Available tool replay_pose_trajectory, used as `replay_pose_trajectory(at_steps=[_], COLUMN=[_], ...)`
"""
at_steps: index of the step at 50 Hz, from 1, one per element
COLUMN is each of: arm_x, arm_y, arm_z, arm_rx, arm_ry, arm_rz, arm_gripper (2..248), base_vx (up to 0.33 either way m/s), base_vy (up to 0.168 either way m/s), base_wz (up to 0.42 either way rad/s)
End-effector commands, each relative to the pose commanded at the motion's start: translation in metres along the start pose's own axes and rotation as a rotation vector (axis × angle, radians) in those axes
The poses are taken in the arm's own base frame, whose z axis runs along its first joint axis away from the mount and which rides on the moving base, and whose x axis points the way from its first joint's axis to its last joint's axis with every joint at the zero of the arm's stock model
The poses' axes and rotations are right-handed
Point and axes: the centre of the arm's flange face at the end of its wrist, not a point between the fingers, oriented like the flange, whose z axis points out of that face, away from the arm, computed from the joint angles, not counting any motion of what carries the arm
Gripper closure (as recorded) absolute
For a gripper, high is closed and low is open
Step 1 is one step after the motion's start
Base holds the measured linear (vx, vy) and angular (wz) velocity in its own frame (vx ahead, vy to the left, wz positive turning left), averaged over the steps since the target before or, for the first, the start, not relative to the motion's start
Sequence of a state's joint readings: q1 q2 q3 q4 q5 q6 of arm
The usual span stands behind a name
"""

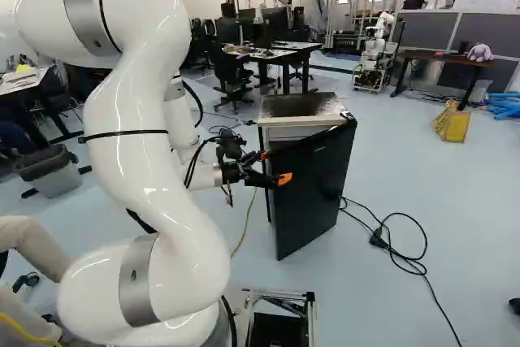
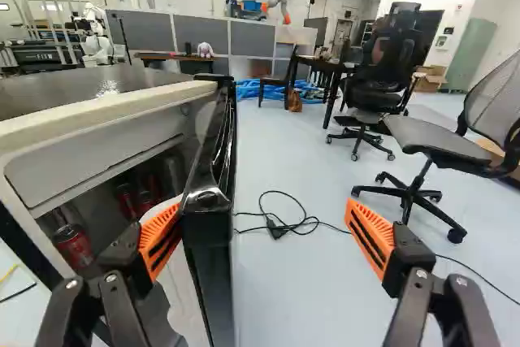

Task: Grab a drink from the fridge

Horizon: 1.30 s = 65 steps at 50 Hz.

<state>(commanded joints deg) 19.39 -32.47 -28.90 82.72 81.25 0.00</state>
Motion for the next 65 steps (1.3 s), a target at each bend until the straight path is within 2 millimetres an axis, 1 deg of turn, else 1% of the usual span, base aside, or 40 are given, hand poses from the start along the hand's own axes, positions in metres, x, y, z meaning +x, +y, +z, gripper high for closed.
replay_pose_trajectory(at_steps=[65], arm_x=[0.003], arm_y=[0.055], arm_z=[0.014], arm_rx=[-0.175], arm_ry=[0.028], arm_rz=[-0.035], arm_gripper=[3], base_vx=[0.0], base_vy=[0.0], base_wz=[0.0])
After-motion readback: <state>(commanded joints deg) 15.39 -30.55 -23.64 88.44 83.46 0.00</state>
